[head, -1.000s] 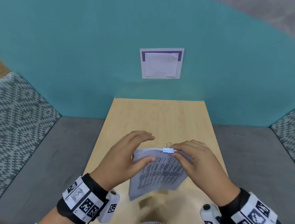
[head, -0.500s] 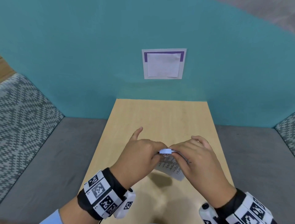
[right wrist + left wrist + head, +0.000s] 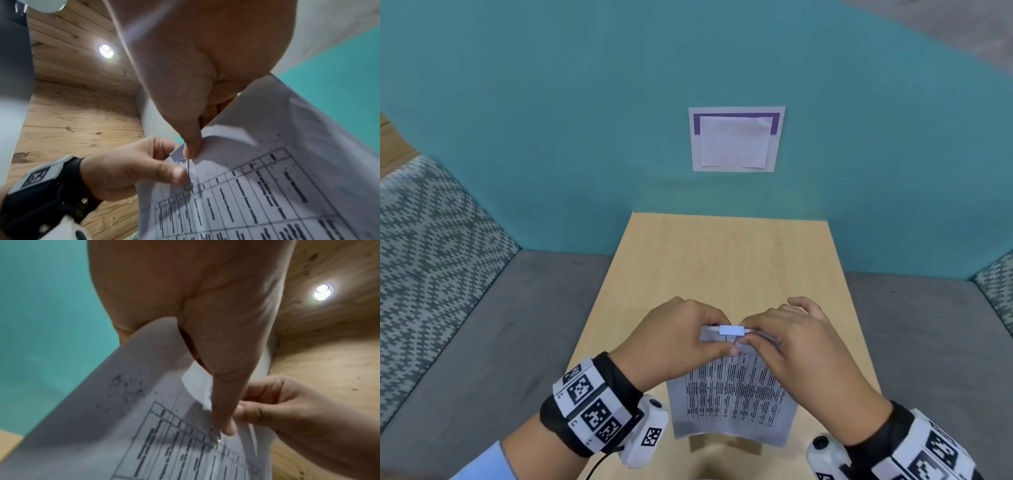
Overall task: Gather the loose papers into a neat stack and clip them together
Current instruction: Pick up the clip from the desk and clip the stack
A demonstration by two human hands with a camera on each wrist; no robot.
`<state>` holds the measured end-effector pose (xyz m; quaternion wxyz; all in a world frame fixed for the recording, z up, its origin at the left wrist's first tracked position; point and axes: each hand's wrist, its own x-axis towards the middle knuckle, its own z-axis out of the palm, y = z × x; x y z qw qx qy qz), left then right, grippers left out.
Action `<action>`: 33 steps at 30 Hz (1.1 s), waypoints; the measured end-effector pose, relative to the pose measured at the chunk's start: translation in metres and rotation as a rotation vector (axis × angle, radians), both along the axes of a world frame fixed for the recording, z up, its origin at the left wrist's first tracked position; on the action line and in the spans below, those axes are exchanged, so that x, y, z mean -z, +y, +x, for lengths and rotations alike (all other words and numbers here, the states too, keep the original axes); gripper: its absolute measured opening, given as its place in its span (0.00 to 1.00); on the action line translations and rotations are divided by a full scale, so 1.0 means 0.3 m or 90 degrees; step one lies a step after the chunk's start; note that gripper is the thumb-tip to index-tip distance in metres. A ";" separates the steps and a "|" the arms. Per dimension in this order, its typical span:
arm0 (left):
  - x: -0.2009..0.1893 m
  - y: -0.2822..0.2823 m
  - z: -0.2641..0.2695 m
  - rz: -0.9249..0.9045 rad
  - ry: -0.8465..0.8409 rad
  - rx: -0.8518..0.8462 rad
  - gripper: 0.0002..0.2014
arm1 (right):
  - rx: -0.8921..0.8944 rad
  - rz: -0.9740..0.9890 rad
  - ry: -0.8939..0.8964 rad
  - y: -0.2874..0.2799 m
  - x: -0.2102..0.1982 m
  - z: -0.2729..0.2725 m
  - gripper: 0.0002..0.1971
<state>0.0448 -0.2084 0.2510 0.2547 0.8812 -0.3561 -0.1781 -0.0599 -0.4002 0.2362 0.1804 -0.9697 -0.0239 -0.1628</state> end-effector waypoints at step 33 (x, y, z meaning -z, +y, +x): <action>0.653 0.124 0.083 -0.150 0.668 -0.327 0.19 | 0.308 0.999 0.382 -0.142 0.531 0.019 0.13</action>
